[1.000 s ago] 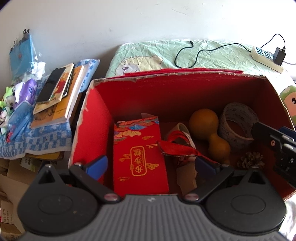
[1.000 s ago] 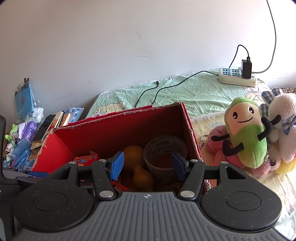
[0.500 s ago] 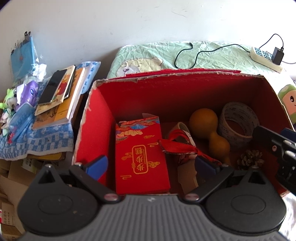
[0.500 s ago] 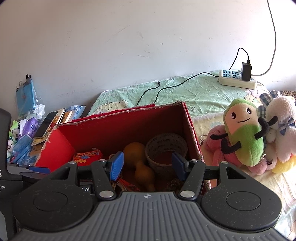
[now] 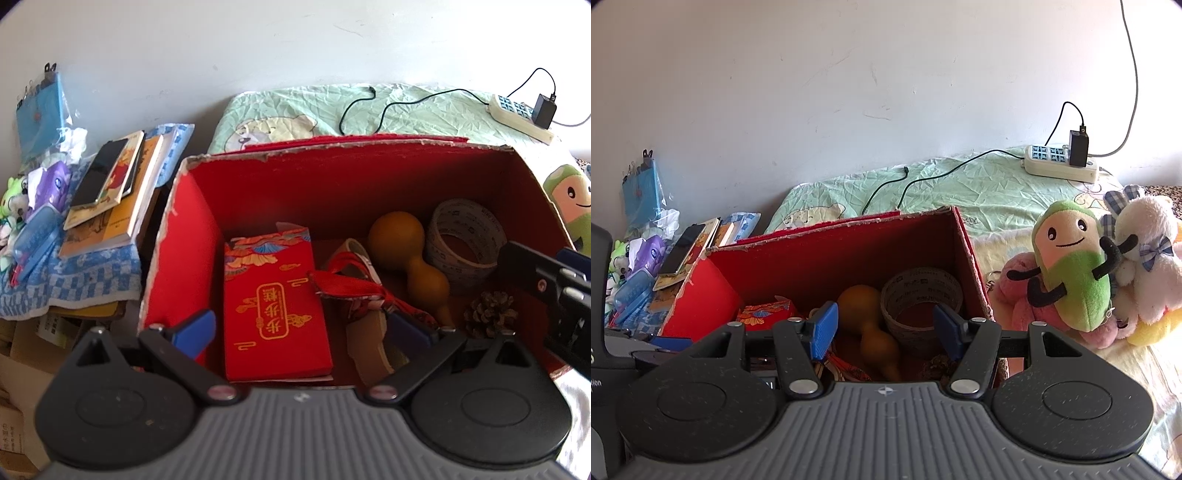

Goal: Organize objects

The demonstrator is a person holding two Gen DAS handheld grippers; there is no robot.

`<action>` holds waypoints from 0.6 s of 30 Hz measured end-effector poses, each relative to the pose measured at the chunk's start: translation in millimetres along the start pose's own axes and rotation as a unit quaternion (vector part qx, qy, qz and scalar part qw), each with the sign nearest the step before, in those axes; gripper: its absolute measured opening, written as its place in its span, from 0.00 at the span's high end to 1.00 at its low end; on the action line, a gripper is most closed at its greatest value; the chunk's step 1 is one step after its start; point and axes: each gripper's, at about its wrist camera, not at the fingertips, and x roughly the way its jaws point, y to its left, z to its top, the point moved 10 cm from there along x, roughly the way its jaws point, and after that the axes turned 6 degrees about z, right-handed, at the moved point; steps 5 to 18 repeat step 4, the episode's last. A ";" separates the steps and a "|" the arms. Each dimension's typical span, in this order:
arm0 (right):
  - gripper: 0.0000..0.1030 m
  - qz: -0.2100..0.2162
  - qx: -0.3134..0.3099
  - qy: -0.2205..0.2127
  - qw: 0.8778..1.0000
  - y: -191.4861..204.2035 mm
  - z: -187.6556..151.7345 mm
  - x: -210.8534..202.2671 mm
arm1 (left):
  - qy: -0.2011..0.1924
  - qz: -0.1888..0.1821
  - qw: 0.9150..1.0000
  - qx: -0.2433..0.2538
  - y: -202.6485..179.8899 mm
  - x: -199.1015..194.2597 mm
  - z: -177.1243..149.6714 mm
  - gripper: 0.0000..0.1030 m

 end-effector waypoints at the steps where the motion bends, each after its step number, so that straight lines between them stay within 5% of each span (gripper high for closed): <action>1: 0.41 0.000 0.001 -0.001 1.000 0.1 0.8 -0.4 | 0.000 -0.001 1.000 -0.001 0.1 -0.3 -0.4 0.03; 18: 0.41 0.000 0.001 -0.005 1.000 1.4 1.7 -1.9 | 0.003 -0.003 1.000 -0.005 0.5 0.0 -1.1 0.03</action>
